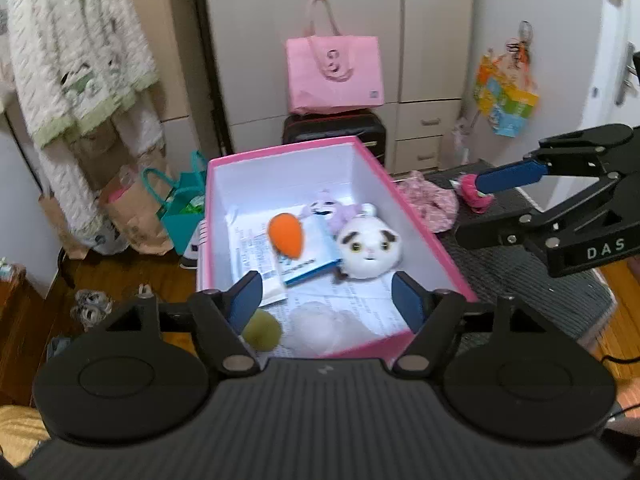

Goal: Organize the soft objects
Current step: 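Move both grippers back to the pink floral cloth and strawberry plush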

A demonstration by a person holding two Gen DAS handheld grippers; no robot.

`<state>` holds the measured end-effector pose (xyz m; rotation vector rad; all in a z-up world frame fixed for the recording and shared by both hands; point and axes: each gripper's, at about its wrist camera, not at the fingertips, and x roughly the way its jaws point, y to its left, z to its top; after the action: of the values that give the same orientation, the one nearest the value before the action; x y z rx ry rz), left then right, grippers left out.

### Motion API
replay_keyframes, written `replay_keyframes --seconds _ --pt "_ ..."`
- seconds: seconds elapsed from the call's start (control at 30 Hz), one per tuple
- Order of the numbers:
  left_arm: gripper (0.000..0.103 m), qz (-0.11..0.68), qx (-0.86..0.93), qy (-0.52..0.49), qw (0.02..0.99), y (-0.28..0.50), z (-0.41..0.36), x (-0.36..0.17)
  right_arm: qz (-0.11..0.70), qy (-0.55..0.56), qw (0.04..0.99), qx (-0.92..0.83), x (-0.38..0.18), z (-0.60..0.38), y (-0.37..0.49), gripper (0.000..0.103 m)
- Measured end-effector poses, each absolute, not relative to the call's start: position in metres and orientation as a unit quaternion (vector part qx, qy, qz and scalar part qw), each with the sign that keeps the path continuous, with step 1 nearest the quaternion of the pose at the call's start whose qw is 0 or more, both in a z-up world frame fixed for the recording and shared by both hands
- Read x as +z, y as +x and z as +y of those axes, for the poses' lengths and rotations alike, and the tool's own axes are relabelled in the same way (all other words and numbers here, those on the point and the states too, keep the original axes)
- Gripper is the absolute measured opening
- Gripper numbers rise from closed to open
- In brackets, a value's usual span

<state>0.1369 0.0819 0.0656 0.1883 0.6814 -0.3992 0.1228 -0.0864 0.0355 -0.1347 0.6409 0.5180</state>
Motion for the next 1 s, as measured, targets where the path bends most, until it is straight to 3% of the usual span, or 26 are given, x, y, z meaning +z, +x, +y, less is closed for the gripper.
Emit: replay_keyframes --seconds 0.53,1.0 --pt "0.072 0.311 -0.288 0.171 0.889 0.068 0.006 0.061 0.285 -0.051 0.933 0.214 0.015 -0.153 0.028 0.067" --pt "0.072 0.269 -0.328 0.145 0.894 0.075 -0.069 0.027 0.271 -0.039 0.955 0.118 -0.024 -0.217 0.019 0.067"
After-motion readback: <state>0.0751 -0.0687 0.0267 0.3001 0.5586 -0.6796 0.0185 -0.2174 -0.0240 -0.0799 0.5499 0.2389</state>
